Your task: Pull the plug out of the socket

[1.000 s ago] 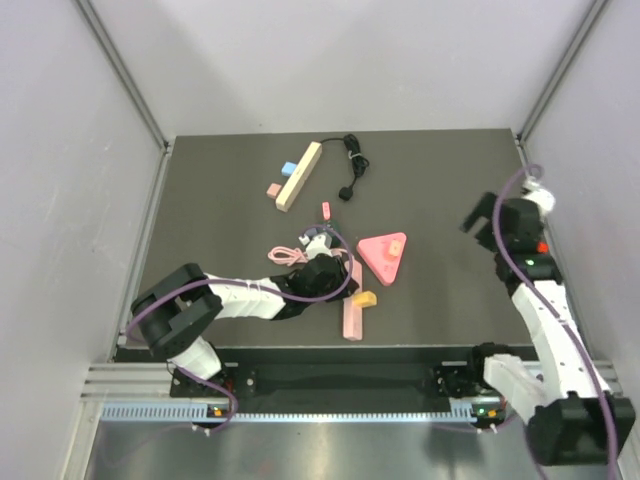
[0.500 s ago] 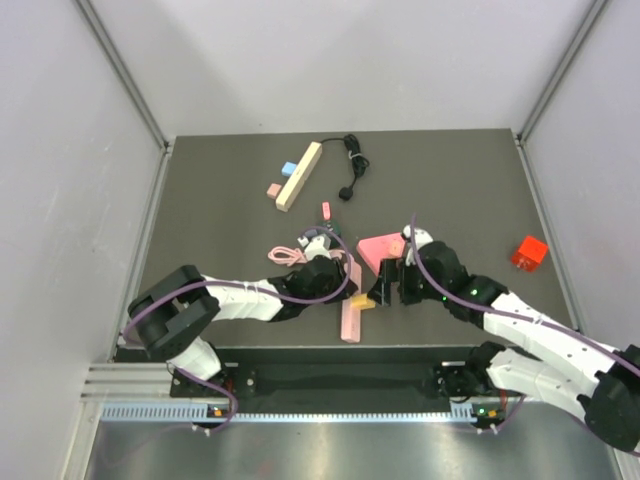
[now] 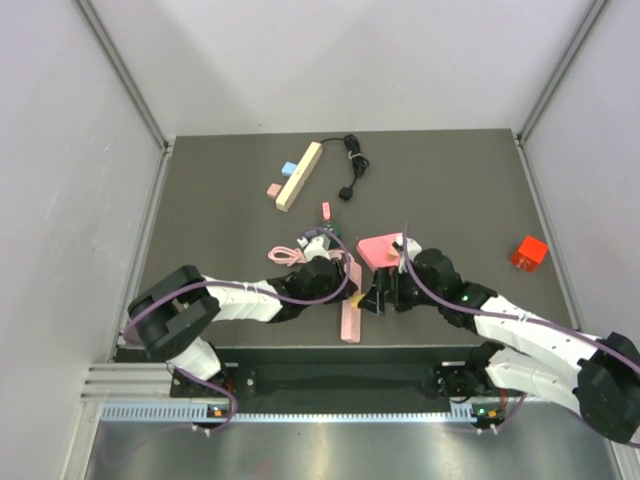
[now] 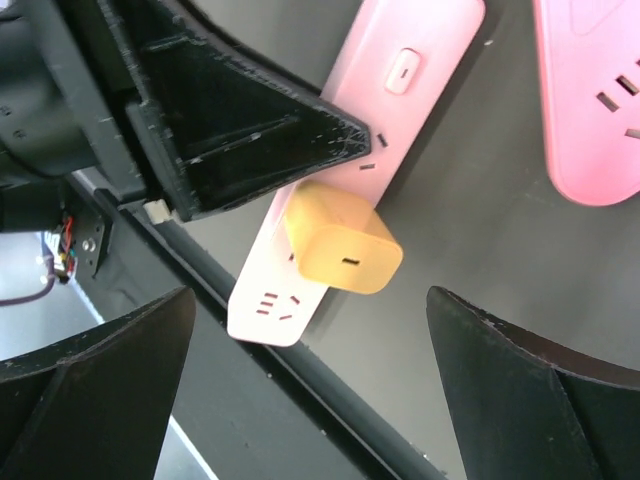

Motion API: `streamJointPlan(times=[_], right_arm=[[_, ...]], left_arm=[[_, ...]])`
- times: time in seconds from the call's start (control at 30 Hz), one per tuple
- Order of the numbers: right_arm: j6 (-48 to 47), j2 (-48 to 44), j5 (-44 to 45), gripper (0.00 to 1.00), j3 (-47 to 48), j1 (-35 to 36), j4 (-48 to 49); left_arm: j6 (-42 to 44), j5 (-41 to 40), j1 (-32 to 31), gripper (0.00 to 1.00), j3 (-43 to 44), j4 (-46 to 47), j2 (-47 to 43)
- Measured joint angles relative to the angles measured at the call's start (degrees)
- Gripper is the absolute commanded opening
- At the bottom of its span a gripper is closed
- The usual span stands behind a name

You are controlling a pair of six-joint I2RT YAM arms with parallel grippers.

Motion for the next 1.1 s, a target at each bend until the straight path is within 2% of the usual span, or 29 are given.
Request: streamJointPlan(times=[0.4,0.73,1.1], right_arm=[[3.7,2.5,2.6,0.87,-1.4,0.0,4.5],[9.2,5.4,2.0,0.84,-4.3,-0.1,10.5],[12.6,7.2,0.4,0.68,-5.7,-0.1,15.2]], left_arm=[[-1.0,0.5,0.0,0.00,-1.6,2.1,-0.4],[-1.4,1.0,0.0,0.00,-2.2,2.9,-0.6],[-1.4,1.3,0.0,0.00,-2.3,2.8,-0.8]])
